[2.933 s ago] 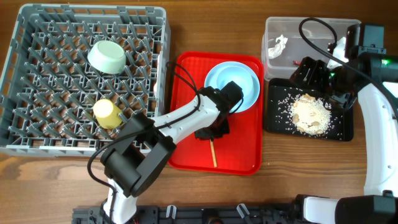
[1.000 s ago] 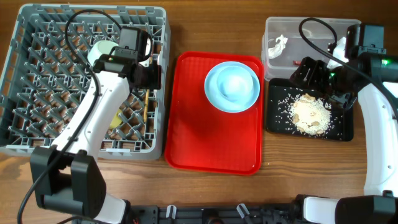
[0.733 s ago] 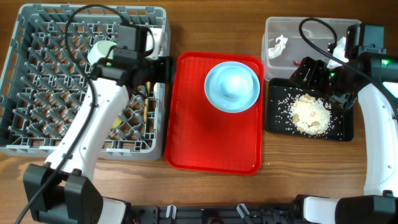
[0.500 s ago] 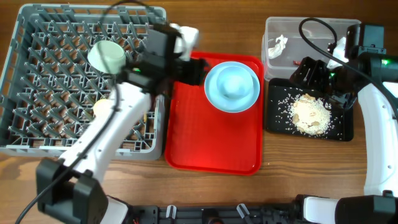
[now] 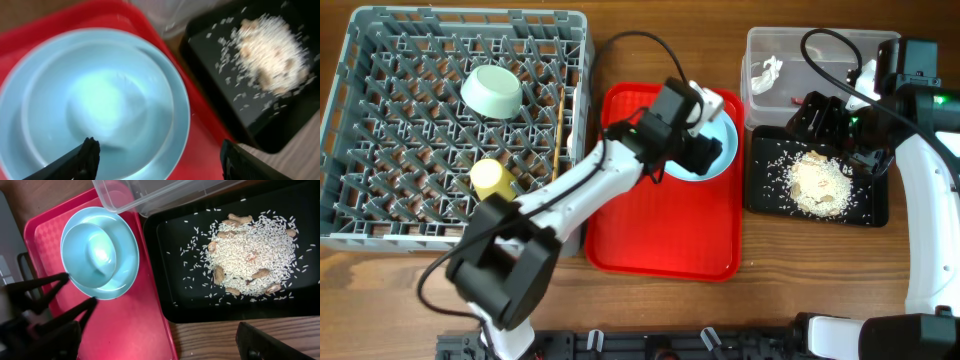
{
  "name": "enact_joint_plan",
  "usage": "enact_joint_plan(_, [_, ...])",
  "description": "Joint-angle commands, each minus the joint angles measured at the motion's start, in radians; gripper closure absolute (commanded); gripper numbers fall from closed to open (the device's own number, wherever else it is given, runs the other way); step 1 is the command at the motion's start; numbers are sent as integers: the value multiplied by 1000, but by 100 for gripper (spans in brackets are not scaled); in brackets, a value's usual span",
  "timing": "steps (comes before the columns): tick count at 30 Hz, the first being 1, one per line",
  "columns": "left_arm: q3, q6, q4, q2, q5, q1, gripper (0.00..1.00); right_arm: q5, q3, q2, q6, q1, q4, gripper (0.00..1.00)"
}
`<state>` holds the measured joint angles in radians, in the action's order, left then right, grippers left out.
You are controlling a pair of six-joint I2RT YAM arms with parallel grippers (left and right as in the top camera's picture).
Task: Sort waste into correct bins and load items into the dishwasher rack
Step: 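Reach the left gripper to the light-blue bowl and grasp its rim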
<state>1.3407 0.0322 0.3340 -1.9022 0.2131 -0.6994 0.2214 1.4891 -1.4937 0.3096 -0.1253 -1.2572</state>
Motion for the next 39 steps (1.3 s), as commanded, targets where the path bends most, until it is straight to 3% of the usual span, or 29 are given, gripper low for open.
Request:
enact_joint_plan(1, [9,-29,-1,-63,-48,-11,25,13,3,11,-3,-3,-1,0])
enact_joint_plan(8, [9,-29,53,-78,-97,-11,36,13,3,11,-3,-3,0,0])
enact_joint_plan(22, [8,-29,66,-78,-138,-17,48,13,3,11,-3,-3,0,0])
enact_joint_plan(39, [5,-97,67,-82,-260,-80,51,13,3,11,-3,-3,-1,0])
